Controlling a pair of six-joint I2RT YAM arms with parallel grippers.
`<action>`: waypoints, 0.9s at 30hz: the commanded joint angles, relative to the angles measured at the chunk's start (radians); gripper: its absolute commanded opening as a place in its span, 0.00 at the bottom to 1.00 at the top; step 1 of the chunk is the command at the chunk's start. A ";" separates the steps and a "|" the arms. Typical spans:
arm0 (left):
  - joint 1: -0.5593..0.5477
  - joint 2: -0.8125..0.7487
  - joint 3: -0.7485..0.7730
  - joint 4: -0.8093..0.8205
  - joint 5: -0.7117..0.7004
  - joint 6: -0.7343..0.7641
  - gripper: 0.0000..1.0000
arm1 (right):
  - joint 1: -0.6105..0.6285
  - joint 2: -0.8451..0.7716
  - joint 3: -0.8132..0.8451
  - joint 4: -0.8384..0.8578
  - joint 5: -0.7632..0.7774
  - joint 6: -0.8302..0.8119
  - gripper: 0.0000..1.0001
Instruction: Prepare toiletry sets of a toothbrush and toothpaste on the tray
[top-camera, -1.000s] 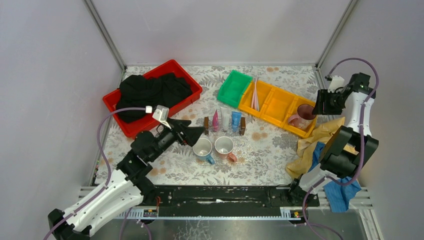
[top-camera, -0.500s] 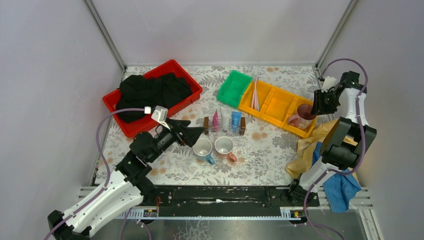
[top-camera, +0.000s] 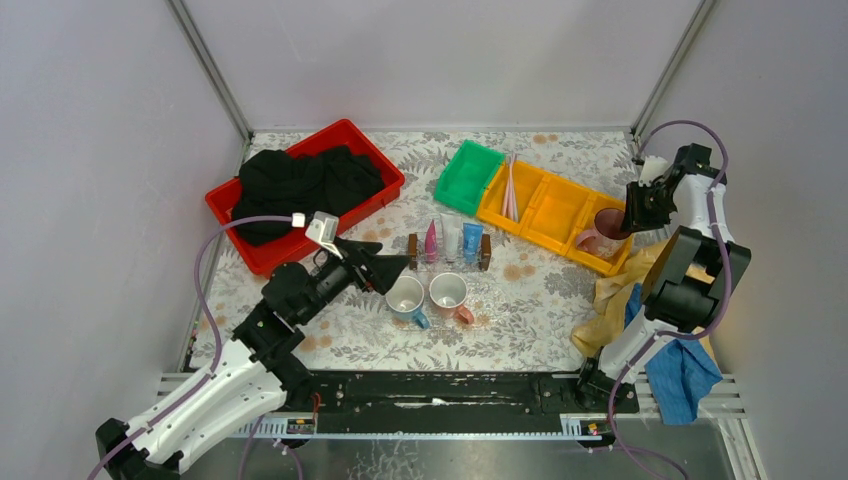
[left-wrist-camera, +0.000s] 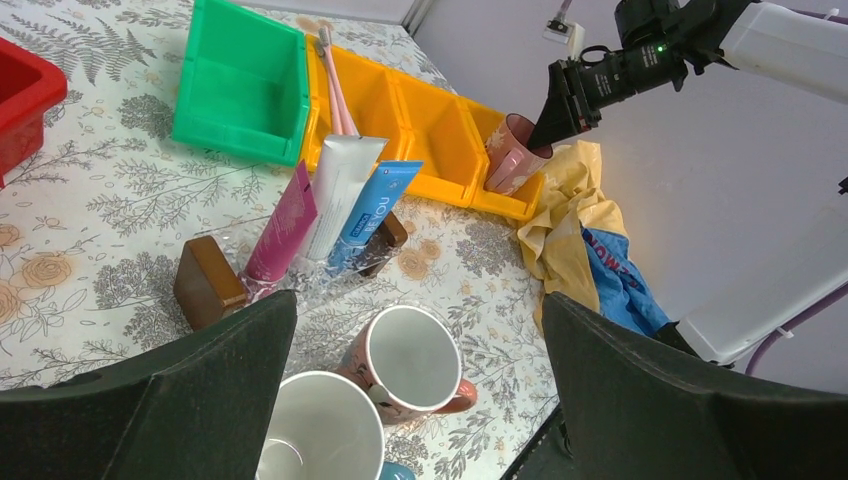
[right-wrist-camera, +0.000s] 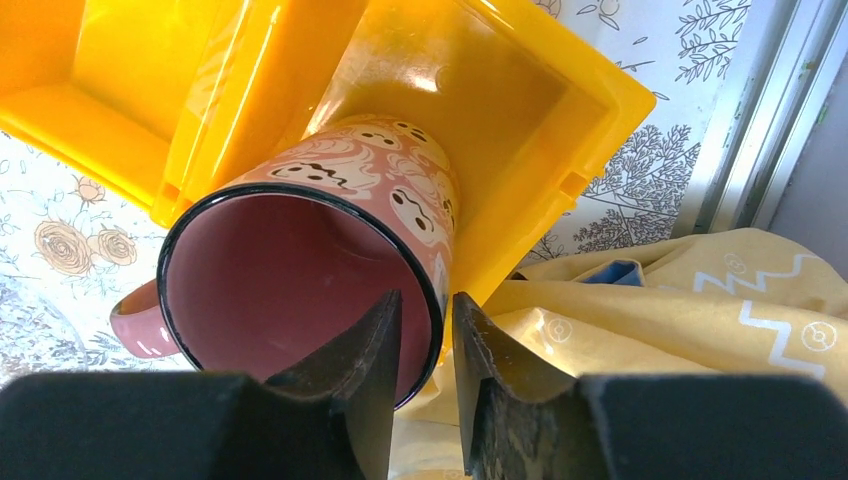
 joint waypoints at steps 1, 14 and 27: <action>0.009 -0.003 0.021 -0.001 0.018 -0.017 1.00 | 0.012 0.002 0.041 0.025 0.041 0.014 0.32; 0.008 -0.010 0.049 -0.027 0.054 -0.082 1.00 | 0.012 -0.044 0.000 0.071 0.070 0.017 0.10; 0.008 -0.023 0.041 -0.003 0.084 -0.132 1.00 | 0.010 -0.100 0.056 0.077 0.082 0.008 0.00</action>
